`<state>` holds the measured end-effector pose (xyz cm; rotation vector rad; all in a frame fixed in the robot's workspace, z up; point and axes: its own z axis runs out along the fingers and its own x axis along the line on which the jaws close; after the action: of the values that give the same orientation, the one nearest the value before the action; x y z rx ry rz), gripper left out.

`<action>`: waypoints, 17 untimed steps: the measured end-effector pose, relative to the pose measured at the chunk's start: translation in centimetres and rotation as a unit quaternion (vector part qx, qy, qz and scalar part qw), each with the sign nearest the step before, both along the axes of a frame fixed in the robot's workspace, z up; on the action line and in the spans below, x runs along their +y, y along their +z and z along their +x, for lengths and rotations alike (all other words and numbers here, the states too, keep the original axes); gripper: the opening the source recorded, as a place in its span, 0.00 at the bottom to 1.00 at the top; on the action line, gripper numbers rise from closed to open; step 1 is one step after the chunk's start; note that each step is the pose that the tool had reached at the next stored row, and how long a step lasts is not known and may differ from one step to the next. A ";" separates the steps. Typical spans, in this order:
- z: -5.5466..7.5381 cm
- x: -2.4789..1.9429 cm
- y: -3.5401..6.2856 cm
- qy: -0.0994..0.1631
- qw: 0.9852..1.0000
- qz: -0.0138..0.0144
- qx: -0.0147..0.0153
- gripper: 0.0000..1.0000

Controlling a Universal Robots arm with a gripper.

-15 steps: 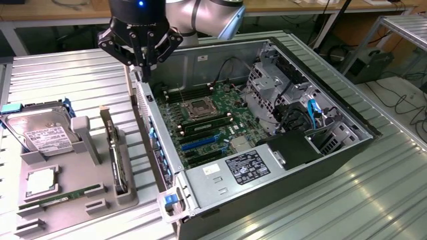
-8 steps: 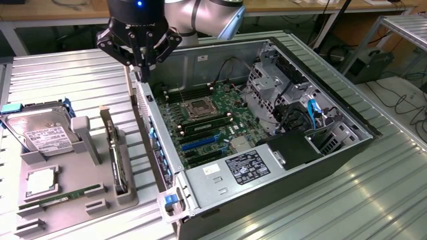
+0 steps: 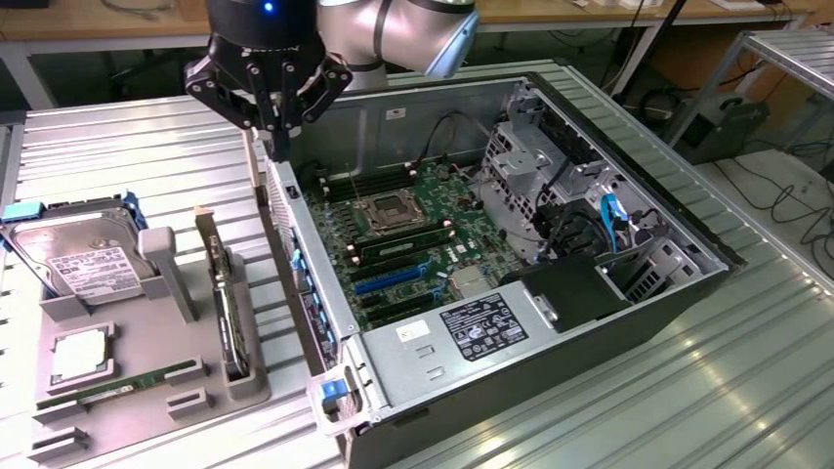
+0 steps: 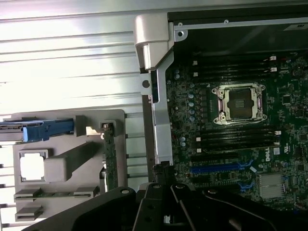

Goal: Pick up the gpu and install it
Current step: 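Reach for the gpu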

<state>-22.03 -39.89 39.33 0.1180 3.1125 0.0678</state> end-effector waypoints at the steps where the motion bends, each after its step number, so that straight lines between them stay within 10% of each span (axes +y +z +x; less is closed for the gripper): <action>1: 0.0 0.00 0.00 0.000 1.000 0.000 0.000 0.11; 17: -0.4 0.00 0.00 0.000 1.000 0.000 0.000 0.11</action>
<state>-22.46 -39.89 39.33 0.1179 3.1124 0.0679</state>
